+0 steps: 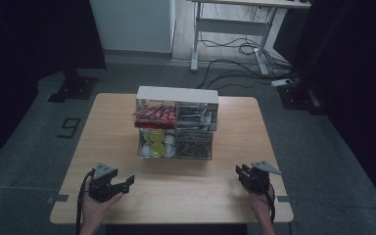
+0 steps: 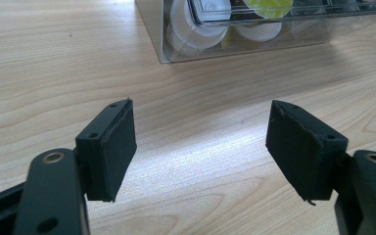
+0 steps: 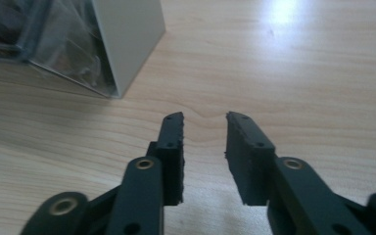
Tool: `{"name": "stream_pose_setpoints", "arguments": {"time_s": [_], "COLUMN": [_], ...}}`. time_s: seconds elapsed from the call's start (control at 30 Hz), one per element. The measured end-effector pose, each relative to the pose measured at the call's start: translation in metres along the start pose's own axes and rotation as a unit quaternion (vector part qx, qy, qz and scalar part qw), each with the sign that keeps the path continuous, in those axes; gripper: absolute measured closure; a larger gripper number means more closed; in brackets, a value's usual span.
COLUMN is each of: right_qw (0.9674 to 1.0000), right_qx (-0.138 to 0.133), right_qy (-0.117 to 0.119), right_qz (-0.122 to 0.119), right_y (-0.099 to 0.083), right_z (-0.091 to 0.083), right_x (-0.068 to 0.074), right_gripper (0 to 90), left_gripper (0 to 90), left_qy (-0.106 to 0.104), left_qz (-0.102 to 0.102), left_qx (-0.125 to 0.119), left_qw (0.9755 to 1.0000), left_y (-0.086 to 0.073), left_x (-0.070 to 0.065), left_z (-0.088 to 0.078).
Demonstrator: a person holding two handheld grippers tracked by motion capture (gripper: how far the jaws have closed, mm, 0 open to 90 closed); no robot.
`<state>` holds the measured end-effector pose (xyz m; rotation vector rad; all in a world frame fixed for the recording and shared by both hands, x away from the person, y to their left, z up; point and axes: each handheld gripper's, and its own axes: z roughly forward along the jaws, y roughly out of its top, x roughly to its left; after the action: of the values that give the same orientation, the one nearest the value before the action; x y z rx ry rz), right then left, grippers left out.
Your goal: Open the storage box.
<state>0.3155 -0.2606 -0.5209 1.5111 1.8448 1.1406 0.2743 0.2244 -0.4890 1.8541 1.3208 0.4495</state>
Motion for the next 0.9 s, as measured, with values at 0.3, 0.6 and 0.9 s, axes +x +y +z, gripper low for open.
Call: {"name": "stream_pose_setpoints", "arguments": {"time_s": [0.3,0.6,0.9], "right_qw": [0.9996,0.9979,0.9960], "right_qx": [-0.016,-0.035,-0.055], "right_qy": [0.023,0.053,0.070], "right_qz": [-0.004,-0.003,0.006], "right_y": [0.006,0.012,0.016], "right_z": [-0.010,-0.017,-0.022], "right_x": [0.004,0.009,0.013], "right_gripper": [84.7,89.3,89.3], "left_gripper": [27.2,27.1,27.1], "left_qy": [0.000,-0.006,-0.006], "left_qz": [0.000,-0.003,-0.003], "left_qx": [0.000,0.003,0.004], "left_qw": [1.0000,1.0000,1.0000], "left_y": [0.000,0.000,0.000], "left_x": [0.001,0.000,0.001], "left_z": [-0.001,0.001,0.002]}}
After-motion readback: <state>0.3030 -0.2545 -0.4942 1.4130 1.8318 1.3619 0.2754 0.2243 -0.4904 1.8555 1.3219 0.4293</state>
